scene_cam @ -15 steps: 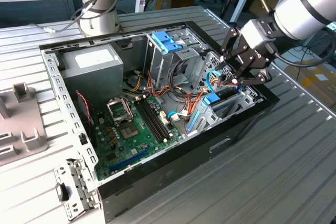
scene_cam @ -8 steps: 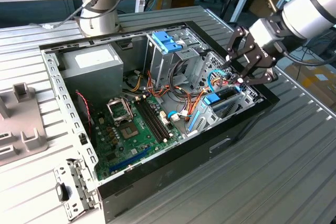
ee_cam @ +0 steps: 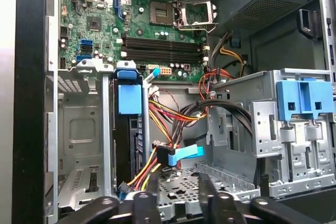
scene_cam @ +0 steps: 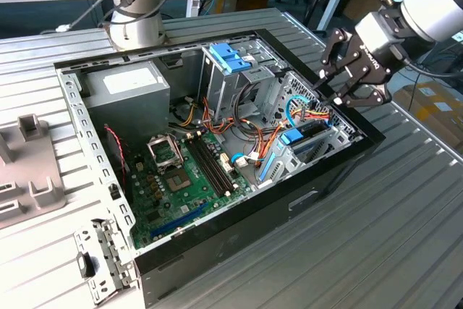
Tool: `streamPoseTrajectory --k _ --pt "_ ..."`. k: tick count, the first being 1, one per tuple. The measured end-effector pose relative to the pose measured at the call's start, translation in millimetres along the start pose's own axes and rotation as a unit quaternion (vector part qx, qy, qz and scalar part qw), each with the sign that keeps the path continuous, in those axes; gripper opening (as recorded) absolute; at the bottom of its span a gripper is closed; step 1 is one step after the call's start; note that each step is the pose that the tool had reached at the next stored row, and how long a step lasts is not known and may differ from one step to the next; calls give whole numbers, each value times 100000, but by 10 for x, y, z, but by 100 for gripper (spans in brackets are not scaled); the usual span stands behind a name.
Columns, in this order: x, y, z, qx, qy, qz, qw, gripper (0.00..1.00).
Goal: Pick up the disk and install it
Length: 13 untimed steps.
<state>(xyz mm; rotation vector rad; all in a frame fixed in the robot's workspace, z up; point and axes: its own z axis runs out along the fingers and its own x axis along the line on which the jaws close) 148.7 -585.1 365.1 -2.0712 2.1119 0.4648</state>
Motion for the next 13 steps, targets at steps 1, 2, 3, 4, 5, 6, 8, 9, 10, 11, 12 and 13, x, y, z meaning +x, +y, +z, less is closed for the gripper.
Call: streamPoseTrajectory --k 1,2,3,4,5,6,8,9,10,11,12,13 --pt "-1 -16 -3 -70 0 19 100000 32" --pt "-1 -25 -4 -110 2 37 100000 32" --pt "-1 -35 -5 -160 -1 53 100000 26" --pt "-2 -49 -7 -234 2 78 100000 26" --pt "-1 -63 -8 -300 2 96 100000 14" --pt "-2 -76 -11 -360 7 119 99999 11" --pt "-2 -98 -14 -452 4 153 99999 11" --pt "-2 -104 -15 -476 2 161 99999 11" --pt "-2 -111 -15 -497 -2 166 99999 11" --pt "-2 -116 -18 -513 -1 172 99999 11" --pt "1 -123 -23 -527 -6 176 99998 11" --pt "2 -126 -27 -531 -1 174 99998 11"
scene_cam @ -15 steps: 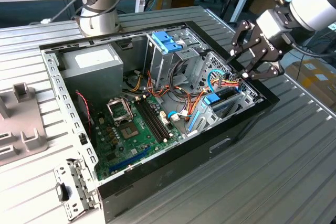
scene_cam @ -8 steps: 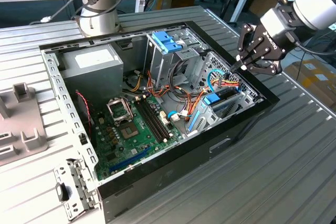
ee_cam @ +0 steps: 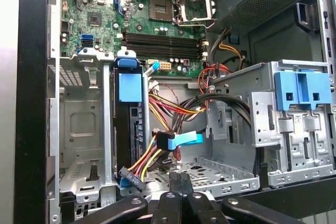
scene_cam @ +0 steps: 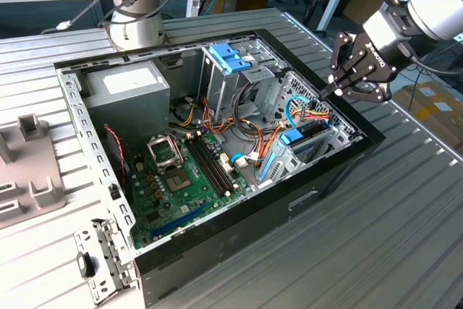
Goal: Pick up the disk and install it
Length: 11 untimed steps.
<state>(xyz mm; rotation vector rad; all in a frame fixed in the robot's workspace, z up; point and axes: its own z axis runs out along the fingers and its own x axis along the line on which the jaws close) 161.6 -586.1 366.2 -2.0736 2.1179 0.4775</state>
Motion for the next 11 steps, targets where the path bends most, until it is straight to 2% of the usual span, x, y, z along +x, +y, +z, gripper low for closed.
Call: streamPoseTrajectory --k 11 --pt "15 -13 -20 -26 15 13 100000 11"
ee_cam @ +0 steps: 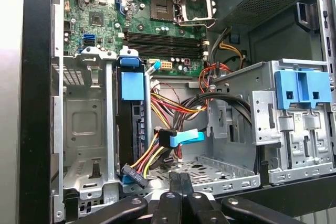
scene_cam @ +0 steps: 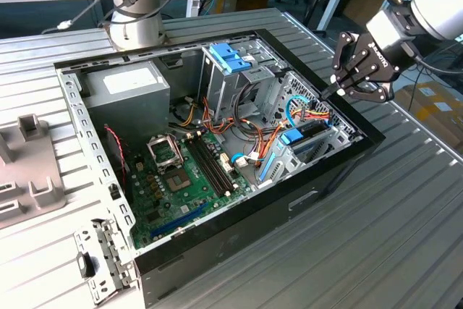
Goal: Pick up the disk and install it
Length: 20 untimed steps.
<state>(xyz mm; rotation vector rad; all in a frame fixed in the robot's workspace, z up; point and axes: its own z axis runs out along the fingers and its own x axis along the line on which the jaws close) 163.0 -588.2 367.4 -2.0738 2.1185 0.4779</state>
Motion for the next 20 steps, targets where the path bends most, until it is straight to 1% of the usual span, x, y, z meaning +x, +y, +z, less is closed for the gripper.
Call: streamPoseTrajectory --k 1,2,3,4,5,6,7,8,10,11,12,13,14,15,16,17,18,19,20 --pt "0 0 -1 31 783 97 99997 11" --pt "0 0 -1 73 1775 218 99984 11" --pt "0 0 -1 110 2668 326 99964 11" --pt "0 0 -1 172 4126 506 99913 11" --pt "0 0 0 219 5254 642 99860 11" --pt "0 0 0 244 5917 722 99822 11" --pt "0 0 0 315 7510 918 99713 11" --pt "0 0 0 317 7640 935 99703 11" --pt "0 0 0 315 7646 935 99702 11" --pt "-1 0 0 477 7654 892 99702 11" --pt "-1 -1 1 1142 7643 721 99698 11" --pt "0 0 1 1731 7637 575 99691 11" --pt "1 1 3 2804 7617 306 99670 11" --pt "1 2 3 3702 7609 76 99641 11" --pt "1 2 4 4511 7598 -128 99609 11" --pt "2 5 5 5856 7573 -468 99540 11" --pt "2 7 6 7222 7554 -814 99449 11" --pt "2 7 6 7866 7538 -984 99400 11" --pt "3 7 6 7975 7540 -1013 99391 11"
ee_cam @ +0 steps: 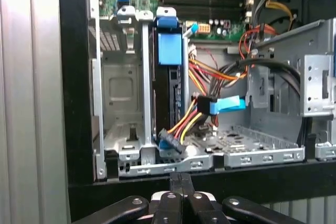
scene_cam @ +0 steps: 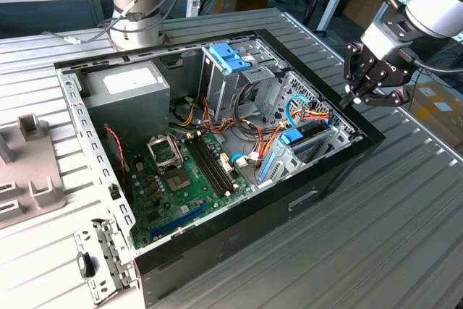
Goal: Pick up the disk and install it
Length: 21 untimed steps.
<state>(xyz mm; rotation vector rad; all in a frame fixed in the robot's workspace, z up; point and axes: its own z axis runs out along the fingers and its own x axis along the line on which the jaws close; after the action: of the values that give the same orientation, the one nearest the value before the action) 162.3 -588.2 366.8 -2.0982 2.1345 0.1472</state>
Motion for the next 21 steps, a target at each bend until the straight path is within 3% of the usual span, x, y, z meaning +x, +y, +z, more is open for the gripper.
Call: streamPoseTrajectory --k 3,7,15,21 --pt "0 1 0 457 -9 -77 99999 11" --pt "0 11 -1 489 -14 -139 99999 11" --pt "-1 11 -1 241 -59 -1559 99988 11" --pt "-1 11 -1 -122 -138 -3647 99933 11"
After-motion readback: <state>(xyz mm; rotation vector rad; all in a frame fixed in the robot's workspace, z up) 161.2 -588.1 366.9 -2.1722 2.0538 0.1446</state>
